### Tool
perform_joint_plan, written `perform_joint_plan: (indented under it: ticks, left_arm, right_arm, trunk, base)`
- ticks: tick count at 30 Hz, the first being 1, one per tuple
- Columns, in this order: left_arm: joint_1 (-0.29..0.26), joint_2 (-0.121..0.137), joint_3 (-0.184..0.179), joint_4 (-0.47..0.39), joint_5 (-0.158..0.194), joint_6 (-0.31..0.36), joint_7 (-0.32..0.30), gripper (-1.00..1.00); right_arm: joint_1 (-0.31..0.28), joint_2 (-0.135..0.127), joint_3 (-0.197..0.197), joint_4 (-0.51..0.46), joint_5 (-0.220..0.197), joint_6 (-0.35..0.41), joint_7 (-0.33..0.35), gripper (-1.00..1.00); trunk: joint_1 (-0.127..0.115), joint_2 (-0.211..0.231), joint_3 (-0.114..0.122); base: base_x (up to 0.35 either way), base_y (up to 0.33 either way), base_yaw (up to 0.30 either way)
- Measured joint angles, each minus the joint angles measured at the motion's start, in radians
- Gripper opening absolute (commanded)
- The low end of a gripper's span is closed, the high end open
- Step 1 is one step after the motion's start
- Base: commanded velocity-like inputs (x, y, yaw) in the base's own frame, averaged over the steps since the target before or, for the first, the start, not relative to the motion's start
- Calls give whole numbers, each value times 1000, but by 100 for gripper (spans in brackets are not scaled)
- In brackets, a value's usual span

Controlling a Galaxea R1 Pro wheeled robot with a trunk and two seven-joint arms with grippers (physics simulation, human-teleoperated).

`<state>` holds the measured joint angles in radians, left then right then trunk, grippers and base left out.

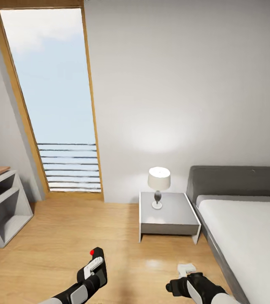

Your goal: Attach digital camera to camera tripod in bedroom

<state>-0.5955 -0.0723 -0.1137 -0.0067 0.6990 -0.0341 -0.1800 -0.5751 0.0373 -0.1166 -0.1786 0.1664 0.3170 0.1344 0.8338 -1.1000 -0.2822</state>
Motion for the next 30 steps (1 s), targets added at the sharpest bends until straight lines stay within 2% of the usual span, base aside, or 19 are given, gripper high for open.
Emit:
perform_joint_plan:
  ticks: [1, 2, 3, 7, 10, 13, 16, 17, 19, 20, 22, 24, 30]
  left_arm:
    - [0, 0, 0, 0, -1, 0, 1, -100]
    - [0, -2, -1, 1, -4, 2, 1, -100]
    - [0, -2, 0, 1, -5, 4, 2, -100]
    - [0, -3, -1, 2, -9, 6, 2, -100]
    - [0, -8, -3, 2, -24, 7, 2, -100]
    - [0, -15, -5, 2, -65, 9, 2, -100]
    - [0, -24, -4, 2, -103, 11, 3, -100]
    - [0, -31, -5, 2, -129, 12, 5, -100]
    - [0, -38, -4, 2, -156, 13, 12, -100]
    - [0, -42, -4, 3, -180, 13, 24, -100]
    - [0, -46, -2, 3, -205, 14, 56, -100]
    - [0, -48, -1, 4, -218, 14, 98, -100]
    - [0, -49, -1, 5, -227, 16, 197, -100]
  right_arm:
    - [0, -2, 0, 25, -1, -16, -6, 100]
    - [0, -7, 1, 105, -1, -71, -19, 100]
    - [0, -9, 1, 141, -2, -93, -23, 100]
    - [13, -30, 2, 196, -4, -129, -33, 100]
    - [87, -54, 1, 208, -5, -204, -40, 100]
    - [123, -68, 1, 210, -7, -268, -42, 100]
    - [133, -72, 1, 210, -6, -290, -43, 100]
    - [137, -72, 1, 210, -6, -301, -44, 100]
    - [139, -73, 1, 211, -6, -307, -45, 100]
    - [141, -72, 1, 210, -5, -311, -46, 100]
    - [142, -70, 1, 210, -5, -315, -46, 100]
    - [143, -68, 1, 211, -5, -317, -46, 100]
    - [144, -68, 1, 211, -6, -320, -46, 100]
  trunk:
    - [0, 0, 0]
    - [0, 0, 0]
    - [0, 0, 0]
    - [0, 0, 0]
    - [0, 0, 0]
    - [0, 0, 0]
    - [0, 0, 0]
    - [0, 0, 0]
    - [0, 0, 0]
    - [0, 0, 0]
    - [0, 0, 0]
    - [0, 0, 0]
    - [0, 0, 0]
  base:
    - [0, 0, 300]
    - [0, 0, 300]
    - [0, 0, 300]
    - [0, 0, 300]
    - [0, 0, 300]
    - [0, 0, 300]
    - [0, 0, 300]
    - [0, 0, 300]
    - [0, 0, 300]
    - [0, 0, 300]
    - [0, 0, 300]
    - [0, 0, 300]
    - [0, 0, 300]
